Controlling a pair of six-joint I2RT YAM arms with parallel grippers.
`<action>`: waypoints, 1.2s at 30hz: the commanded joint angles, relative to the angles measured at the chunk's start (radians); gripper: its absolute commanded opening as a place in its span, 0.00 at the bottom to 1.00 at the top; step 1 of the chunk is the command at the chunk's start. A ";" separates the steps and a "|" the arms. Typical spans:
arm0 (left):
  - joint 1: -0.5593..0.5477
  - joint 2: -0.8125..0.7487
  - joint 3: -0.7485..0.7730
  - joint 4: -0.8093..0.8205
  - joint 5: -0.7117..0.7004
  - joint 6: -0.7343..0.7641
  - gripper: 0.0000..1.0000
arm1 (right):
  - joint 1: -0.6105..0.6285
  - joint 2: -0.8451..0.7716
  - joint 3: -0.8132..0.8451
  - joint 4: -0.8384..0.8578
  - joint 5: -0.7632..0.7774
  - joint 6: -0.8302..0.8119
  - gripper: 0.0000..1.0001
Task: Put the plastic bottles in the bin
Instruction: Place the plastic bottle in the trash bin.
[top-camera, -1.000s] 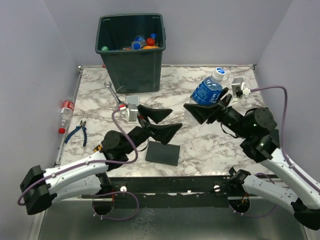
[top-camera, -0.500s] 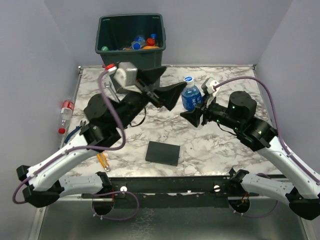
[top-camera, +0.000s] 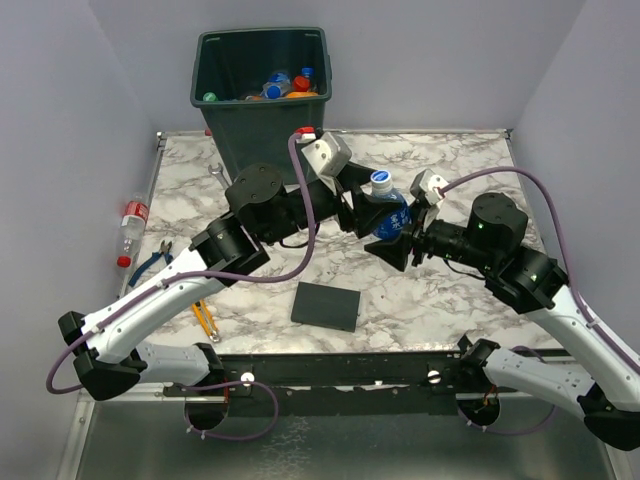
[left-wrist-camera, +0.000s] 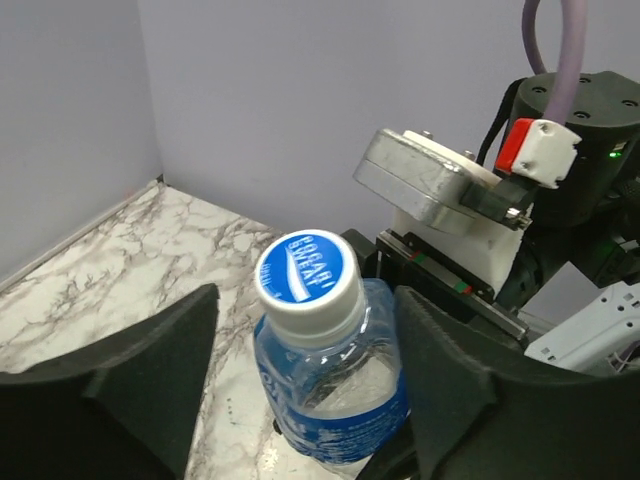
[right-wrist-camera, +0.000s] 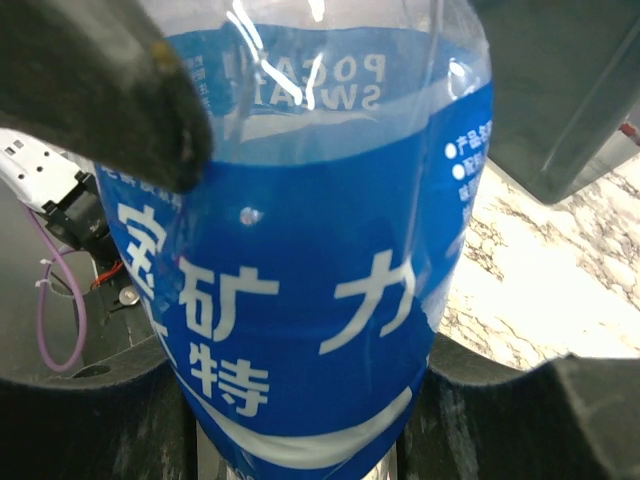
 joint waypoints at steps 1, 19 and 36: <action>0.022 -0.006 0.008 0.010 0.036 -0.027 0.64 | -0.002 0.000 -0.024 0.025 -0.044 0.003 0.34; 0.045 0.056 0.017 0.075 0.152 -0.133 0.33 | -0.003 -0.002 -0.038 0.041 -0.033 -0.005 0.38; 0.185 -0.021 0.049 0.293 -0.131 -0.080 0.00 | -0.003 -0.131 0.034 0.057 0.028 0.206 1.00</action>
